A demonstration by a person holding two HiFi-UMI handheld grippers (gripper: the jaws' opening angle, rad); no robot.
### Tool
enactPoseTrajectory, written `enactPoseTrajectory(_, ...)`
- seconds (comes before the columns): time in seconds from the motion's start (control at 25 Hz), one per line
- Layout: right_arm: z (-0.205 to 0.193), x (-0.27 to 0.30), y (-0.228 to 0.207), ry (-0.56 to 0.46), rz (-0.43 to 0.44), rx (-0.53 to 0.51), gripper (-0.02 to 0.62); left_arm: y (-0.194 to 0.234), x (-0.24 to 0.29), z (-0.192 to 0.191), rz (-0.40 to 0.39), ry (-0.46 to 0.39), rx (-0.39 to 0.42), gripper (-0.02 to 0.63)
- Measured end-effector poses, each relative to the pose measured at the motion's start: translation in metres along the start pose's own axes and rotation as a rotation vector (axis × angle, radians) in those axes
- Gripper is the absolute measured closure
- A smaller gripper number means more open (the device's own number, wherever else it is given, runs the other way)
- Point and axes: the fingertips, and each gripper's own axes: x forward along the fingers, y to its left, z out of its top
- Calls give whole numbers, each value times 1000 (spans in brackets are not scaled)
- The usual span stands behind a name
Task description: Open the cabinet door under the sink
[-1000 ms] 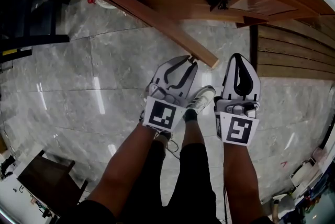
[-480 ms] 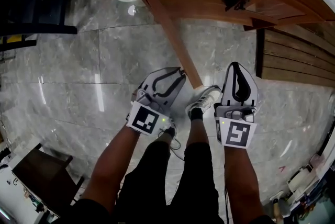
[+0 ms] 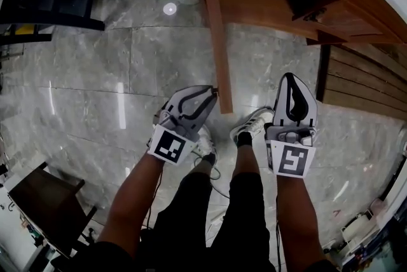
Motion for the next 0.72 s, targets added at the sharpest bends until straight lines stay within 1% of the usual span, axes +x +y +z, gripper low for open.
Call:
enactPoseTrajectory(0.24,8,-1,6,-5,17,-2,571,13,-18,-9,81,33,-18,523)
enactPoseTrajectory(0.36,6,1,6,-5,31,10,571,21,-24,-11,159,22,-40,523)
enactPoseTrajectory(0.4,4,0,7,-1,38,15,571,26,-28,-13,199,10,-64,525)
enactPoseTrajectory(0.52,0,-3,10,20,62,20,571,37,-46,-18,317,-22,-180,529)
enactPoseTrajectory(0.64,1,-4,13,22,89,22,571,37,-60,-23,389,-13,-259,529)
enactPoseTrajectory(0.72,4,-4,11,20,86,44,571,29,-68,-22,436,-16,-315,531)
